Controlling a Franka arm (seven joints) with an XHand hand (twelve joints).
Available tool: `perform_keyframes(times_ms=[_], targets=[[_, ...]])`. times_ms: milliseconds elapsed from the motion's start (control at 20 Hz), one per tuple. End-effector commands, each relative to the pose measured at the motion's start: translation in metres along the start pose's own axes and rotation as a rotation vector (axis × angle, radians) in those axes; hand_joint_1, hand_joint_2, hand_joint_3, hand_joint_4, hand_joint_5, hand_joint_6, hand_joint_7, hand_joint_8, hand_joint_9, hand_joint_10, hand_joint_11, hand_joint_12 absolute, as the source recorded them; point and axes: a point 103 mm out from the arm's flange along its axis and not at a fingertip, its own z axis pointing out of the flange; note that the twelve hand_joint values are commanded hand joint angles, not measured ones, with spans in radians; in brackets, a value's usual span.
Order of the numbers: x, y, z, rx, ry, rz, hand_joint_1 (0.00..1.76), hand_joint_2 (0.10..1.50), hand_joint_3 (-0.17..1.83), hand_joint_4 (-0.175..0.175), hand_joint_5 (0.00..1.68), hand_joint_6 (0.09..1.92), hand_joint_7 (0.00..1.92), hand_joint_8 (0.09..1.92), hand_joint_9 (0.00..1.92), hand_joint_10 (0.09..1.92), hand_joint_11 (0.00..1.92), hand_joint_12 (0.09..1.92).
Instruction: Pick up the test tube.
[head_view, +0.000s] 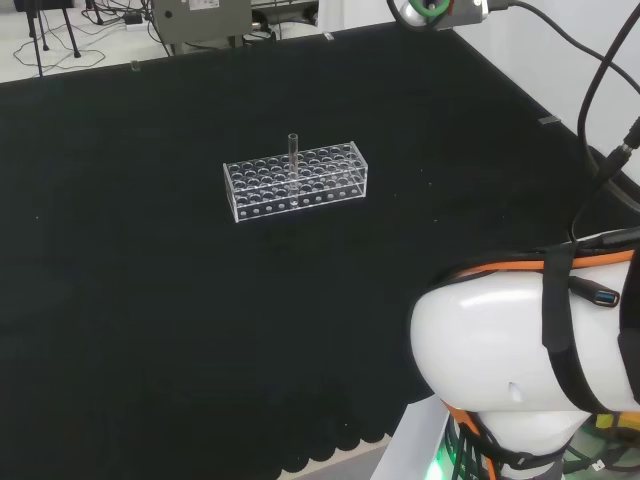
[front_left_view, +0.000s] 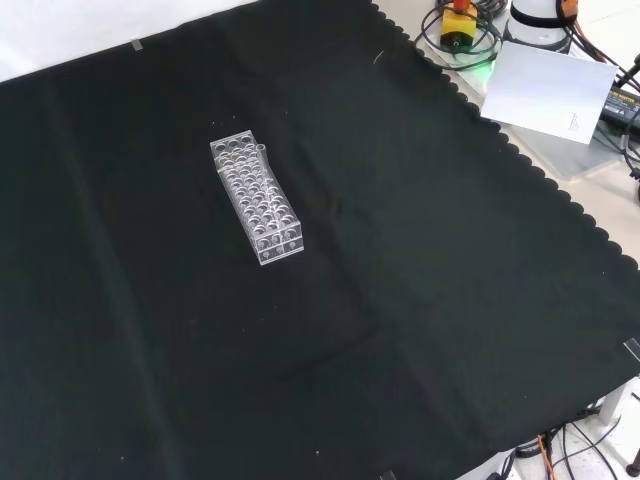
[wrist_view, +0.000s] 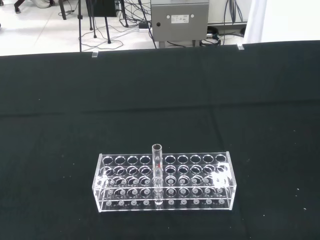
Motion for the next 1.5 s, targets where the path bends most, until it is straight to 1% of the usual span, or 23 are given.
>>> perform_keyframes(times_ms=[50,100,200,350,450,600,900,1050,1300,1500], targets=[[0.001,0.0,0.0,-0.012,-0.009,0.0,0.74,0.71,0.58,-0.101,0.23,0.43,0.27,0.92,0.3,0.95,0.06,1.53],[0.001,0.0,0.0,-0.011,-0.009,0.0,0.72,0.73,0.57,-0.111,0.21,0.36,0.23,0.92,0.26,0.96,0.06,1.52],[0.001,0.0,0.001,-0.009,-0.009,-0.001,0.71,0.74,0.56,-0.119,0.21,0.29,0.2,0.93,0.24,0.97,0.06,1.52],[0.001,0.002,0.002,0.003,0.002,-0.003,0.7,0.75,0.56,-0.121,0.22,0.25,0.2,0.93,0.23,0.97,0.06,1.52],[0.001,0.01,0.005,0.019,0.02,-0.01,0.71,0.75,0.56,-0.121,0.23,0.24,0.2,0.93,0.23,0.97,0.07,1.52],[0.001,0.026,0.016,0.016,0.04,-0.031,0.72,0.74,0.56,-0.123,0.25,0.23,0.23,0.93,0.26,0.97,0.08,1.52],[0.002,0.064,0.038,0.052,0.046,-0.039,0.79,0.71,0.59,-0.133,0.36,0.26,0.42,0.9,0.42,0.92,0.18,1.48],[0.005,0.081,0.047,0.073,0.047,-0.047,0.81,0.7,0.6,-0.137,0.39,0.28,0.47,0.9,0.46,0.91,0.2,1.47],[0.007,0.104,0.056,0.098,0.031,-0.055,0.82,0.69,0.61,-0.143,0.41,0.31,0.52,0.89,0.51,0.89,0.23,1.46],[0.01,0.121,0.066,0.129,0.011,-0.065,0.83,0.69,0.63,-0.144,0.41,0.35,0.54,0.89,0.52,0.88,0.24,1.45]])
